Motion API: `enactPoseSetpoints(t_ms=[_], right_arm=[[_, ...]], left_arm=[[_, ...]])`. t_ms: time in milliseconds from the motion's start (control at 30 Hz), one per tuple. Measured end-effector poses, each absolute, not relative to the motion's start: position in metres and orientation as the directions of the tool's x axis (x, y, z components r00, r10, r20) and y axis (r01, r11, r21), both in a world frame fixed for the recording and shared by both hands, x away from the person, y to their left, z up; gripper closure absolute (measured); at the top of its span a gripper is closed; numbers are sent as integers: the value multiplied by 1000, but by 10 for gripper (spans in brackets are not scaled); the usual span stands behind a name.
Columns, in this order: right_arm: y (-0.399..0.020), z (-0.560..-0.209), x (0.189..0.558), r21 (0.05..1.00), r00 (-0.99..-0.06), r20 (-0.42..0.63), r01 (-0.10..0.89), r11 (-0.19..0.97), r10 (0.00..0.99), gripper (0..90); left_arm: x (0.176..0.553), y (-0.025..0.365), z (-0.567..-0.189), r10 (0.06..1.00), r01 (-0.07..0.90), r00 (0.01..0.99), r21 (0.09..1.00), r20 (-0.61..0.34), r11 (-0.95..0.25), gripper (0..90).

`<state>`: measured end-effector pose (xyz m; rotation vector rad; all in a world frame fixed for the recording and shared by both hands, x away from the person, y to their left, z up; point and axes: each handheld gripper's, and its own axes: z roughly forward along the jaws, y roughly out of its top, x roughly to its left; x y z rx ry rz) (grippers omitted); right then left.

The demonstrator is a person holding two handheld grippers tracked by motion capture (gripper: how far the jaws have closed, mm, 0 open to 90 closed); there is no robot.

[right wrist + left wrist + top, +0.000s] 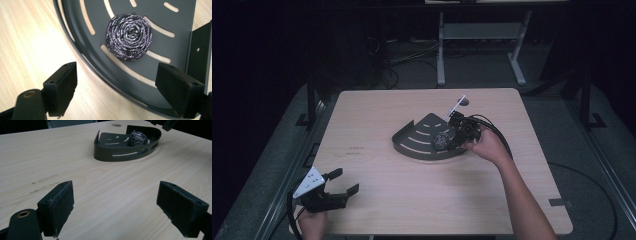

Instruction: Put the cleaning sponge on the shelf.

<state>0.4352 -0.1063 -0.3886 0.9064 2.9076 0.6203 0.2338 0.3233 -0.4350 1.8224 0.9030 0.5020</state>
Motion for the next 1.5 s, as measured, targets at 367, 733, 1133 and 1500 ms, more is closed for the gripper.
enactPoseSetpoints(t_ms=[367, 733, 1133, 1500], right_arm=[[-125, -389, 420, 388, -824, 81, 544, 744, 561, 174], [-132, -383, 408, 410, -828, 65, 531, 741, 557, 174], [-151, -393, 396, 401, -813, 87, 558, 727, 576, 175], [-163, -394, 385, 412, -805, 87, 565, 715, 587, 176]], left_arm=[[234, 322, -435, 769, 355, 636, 906, -55, -229, 137], [234, 322, -435, 769, 354, 637, 907, -56, -228, 137], [234, 322, -435, 770, 355, 636, 907, -55, -228, 137], [234, 321, -435, 769, 355, 637, 907, -57, -227, 137]])
